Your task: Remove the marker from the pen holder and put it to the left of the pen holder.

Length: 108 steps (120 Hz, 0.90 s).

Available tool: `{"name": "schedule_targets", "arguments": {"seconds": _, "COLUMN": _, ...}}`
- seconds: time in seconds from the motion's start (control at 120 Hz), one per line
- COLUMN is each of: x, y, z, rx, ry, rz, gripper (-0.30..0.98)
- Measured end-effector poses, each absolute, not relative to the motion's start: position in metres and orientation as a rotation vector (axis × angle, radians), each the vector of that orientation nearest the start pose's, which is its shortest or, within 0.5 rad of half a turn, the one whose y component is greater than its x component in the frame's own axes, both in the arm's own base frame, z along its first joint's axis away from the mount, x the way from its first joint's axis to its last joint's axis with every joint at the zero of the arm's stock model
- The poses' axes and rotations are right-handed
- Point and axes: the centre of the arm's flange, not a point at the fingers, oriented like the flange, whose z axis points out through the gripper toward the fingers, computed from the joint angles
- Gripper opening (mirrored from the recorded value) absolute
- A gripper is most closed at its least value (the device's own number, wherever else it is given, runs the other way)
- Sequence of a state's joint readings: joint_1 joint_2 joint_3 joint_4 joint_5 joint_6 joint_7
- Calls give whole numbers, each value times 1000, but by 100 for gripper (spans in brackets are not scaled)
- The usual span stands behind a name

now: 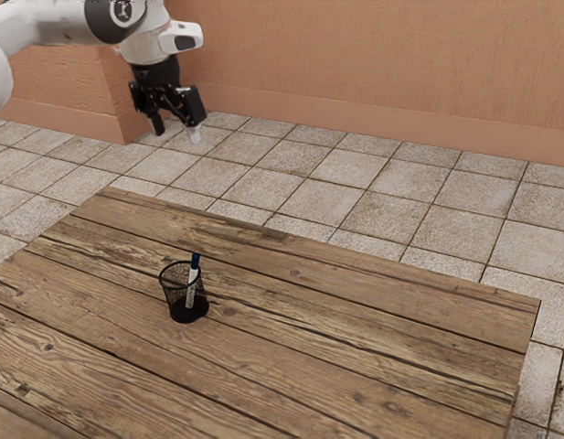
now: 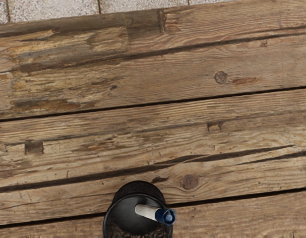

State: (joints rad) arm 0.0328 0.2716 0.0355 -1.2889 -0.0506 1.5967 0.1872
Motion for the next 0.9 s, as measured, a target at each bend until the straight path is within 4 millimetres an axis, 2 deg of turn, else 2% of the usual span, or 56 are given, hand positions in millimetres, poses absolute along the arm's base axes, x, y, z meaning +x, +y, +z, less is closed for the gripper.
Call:
{"name": "schedule_targets", "arguments": {"seconds": 0.108, "x": 637, "y": 30, "z": 595, "rx": -3162, "ry": 232, "rz": -36, "gripper": 69}}
{"name": "schedule_targets", "arguments": {"seconds": 0.175, "x": 643, "y": 32, "z": 582, "rx": -3161, "ry": 241, "rz": -5, "gripper": 69}}
{"name": "schedule_targets", "arguments": {"seconds": 0.208, "x": 651, "y": 31, "z": 567, "rx": -3159, "ry": 247, "rz": 14, "gripper": 69}}
{"name": "schedule_targets", "arguments": {"seconds": 0.325, "x": 674, "y": 44, "z": 492, "rx": -3112, "ry": 203, "rz": 168, "gripper": 69}}
{"name": "schedule_targets", "arguments": {"seconds": 0.392, "x": 680, "y": 40, "z": 464, "rx": -3100, "ry": 219, "rz": 222, "gripper": 69}}
{"name": "schedule_targets", "arguments": {"seconds": 0.483, "x": 670, "y": 31, "z": 432, "rx": -3096, "ry": 261, "rz": 303, "gripper": 69}}
{"name": "schedule_targets", "arguments": {"seconds": 0.675, "x": 649, "y": -12, "z": 394, "rx": -3004, "ry": 448, "rz": 340, "gripper": 69}}
{"name": "schedule_targets", "arguments": {"seconds": 0.767, "x": 639, "y": -14, "z": 372, "rx": -2952, "ry": 500, "rz": 369, "gripper": 69}}
{"name": "schedule_targets", "arguments": {"seconds": 0.9, "x": 633, "y": -11, "z": 358, "rx": -2898, "ry": 543, "rz": 373, "gripper": 69}}
